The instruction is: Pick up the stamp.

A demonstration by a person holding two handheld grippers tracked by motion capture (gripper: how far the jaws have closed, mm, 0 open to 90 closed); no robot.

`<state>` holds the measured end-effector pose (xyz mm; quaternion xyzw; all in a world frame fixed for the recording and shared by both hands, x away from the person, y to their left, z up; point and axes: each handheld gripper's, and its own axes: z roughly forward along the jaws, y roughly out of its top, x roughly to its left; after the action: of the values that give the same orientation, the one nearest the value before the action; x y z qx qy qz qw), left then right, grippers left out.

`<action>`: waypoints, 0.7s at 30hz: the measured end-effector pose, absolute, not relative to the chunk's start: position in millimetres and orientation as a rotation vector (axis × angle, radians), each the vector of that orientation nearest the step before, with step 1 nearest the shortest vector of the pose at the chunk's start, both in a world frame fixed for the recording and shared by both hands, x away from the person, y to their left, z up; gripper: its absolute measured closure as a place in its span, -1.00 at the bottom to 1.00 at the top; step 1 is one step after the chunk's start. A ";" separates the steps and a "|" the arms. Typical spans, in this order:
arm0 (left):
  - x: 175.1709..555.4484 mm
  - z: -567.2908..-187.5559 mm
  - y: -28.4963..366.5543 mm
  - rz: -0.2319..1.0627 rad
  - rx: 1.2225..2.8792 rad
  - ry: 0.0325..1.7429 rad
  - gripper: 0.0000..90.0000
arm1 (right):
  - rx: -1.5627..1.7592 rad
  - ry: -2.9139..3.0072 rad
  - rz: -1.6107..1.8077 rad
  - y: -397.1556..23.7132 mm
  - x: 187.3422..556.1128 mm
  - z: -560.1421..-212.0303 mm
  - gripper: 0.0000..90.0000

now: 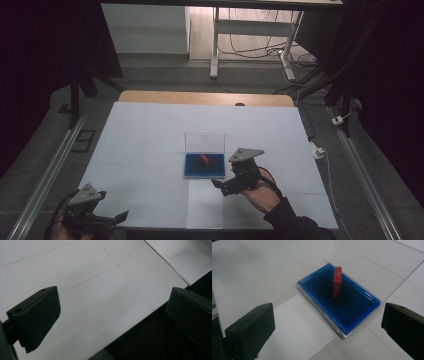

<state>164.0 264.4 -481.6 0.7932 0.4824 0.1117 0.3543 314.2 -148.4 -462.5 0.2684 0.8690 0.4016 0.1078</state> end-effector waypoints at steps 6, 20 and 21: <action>164.0 -481.6 264.3 0.290 2.054 1.244 -1.00 | 0.791 2.595 1.104 -133.0 326.6 -471.2 -1.00; 164.1 -481.7 264.8 0.288 2.053 1.242 -1.00 | 0.791 2.630 1.004 -99.1 355.6 -491.8 -1.00; 164.1 -481.7 264.7 0.287 2.054 1.241 -1.00 | 0.786 2.626 0.986 -95.5 359.2 -494.2 -1.00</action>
<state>164.1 264.7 -481.7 0.7946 0.4801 0.1110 0.3547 359.2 -95.5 -494.2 0.2681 0.8955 0.3363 0.1140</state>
